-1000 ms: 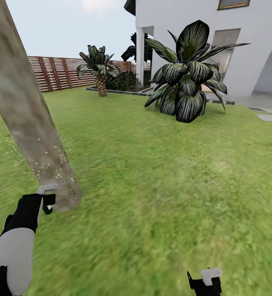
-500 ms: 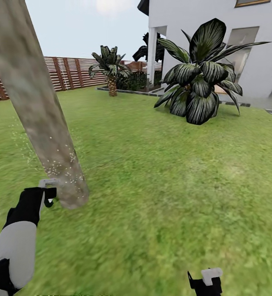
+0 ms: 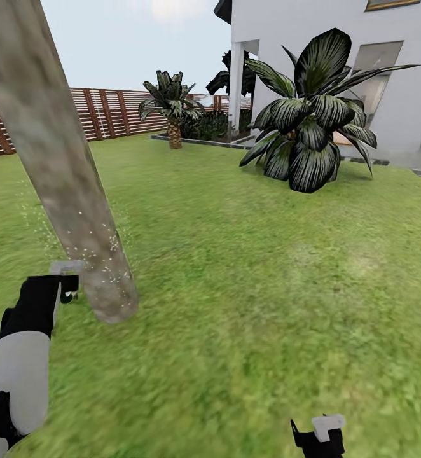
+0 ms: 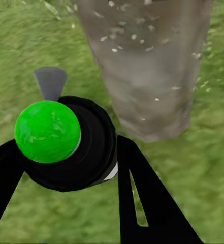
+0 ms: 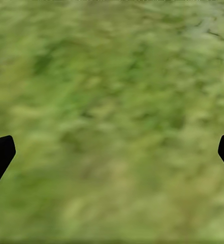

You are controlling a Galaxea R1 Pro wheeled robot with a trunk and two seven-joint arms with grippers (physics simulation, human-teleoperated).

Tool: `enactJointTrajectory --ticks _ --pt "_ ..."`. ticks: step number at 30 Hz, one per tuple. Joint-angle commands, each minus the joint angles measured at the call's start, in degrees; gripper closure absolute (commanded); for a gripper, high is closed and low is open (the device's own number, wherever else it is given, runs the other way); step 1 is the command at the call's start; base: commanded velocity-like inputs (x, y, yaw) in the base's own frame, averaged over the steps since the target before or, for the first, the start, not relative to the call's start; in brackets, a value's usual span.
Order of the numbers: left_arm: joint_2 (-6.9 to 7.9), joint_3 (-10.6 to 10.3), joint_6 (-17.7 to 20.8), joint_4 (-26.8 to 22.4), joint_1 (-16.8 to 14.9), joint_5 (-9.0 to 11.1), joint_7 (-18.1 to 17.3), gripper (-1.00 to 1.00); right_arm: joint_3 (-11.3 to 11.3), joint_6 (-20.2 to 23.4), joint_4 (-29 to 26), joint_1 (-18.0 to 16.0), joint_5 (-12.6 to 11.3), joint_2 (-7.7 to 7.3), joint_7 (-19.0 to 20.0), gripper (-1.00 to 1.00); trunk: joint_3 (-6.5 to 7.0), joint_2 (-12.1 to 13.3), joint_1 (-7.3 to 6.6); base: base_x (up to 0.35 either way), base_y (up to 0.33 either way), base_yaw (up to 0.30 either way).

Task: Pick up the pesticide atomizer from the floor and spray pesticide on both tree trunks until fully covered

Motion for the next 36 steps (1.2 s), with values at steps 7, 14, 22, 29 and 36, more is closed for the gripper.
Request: enactJointTrajectory --ticks 7,14,22,29,36 --pt "-1.86 -0.4 -0.1 0.0 0.4 0.6 0.0 1.00 0.0 0.0 0.0 0.0 0.0 0.04 0.0 -1.00 0.00 0.0 0.00 0.000 0.000 0.229" --pt "-3.34 -0.5 -0.3 -0.2 0.5 0.6 0.0 1.00 0.0 0.0 0.0 0.0 0.0 0.04 0.0 -1.00 0.00 0.0 0.00 0.048 0.000 0.144" --pt "-3.39 -0.5 -0.3 -0.2 0.5 0.5 0.0 1.00 0.0 0.0 0.0 0.0 0.0 0.04 0.0 -1.00 0.00 0.0 0.00 0.305 -0.051 0.010" --pt "-3.47 -0.6 -0.1 -2.7 0.7 0.6 0.0 1.00 0.0 0.0 0.0 0.0 0.0 0.04 0.0 -1.00 0.00 0.0 0.00 0.210 -0.206 0.227" --pt "-3.38 -0.7 -0.1 -2.7 0.8 0.5 0.0 1.00 -0.1 0.0 0.0 0.0 0.0 -0.05 0.0 -1.00 0.00 0.0 0.00 0.271 -0.162 0.020"
